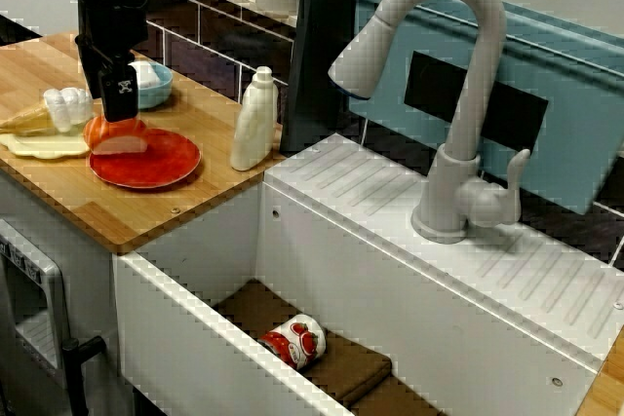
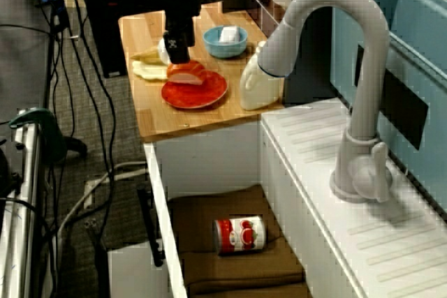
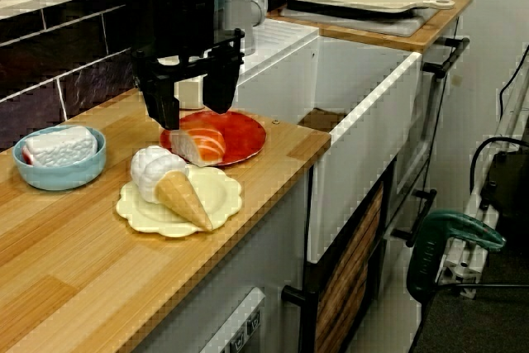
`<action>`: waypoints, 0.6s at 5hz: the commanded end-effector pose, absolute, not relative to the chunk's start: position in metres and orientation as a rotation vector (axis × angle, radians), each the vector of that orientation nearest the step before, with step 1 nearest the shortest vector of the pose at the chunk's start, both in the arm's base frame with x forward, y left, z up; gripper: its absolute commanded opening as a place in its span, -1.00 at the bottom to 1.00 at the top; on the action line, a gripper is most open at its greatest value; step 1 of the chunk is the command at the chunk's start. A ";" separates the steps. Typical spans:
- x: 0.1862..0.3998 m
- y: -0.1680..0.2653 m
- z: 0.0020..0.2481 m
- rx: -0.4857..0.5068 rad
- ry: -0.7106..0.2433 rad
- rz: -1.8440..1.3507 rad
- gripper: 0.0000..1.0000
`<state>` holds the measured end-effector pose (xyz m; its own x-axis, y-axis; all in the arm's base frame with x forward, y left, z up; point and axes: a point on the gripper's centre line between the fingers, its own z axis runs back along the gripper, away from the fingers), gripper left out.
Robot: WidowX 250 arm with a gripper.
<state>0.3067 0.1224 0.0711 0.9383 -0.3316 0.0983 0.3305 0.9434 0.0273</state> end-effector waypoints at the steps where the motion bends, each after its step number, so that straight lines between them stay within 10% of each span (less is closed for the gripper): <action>1: 0.320 0.124 0.077 0.043 -0.127 -0.332 1.00; 3: 0.319 0.121 0.066 0.065 -0.118 -0.326 1.00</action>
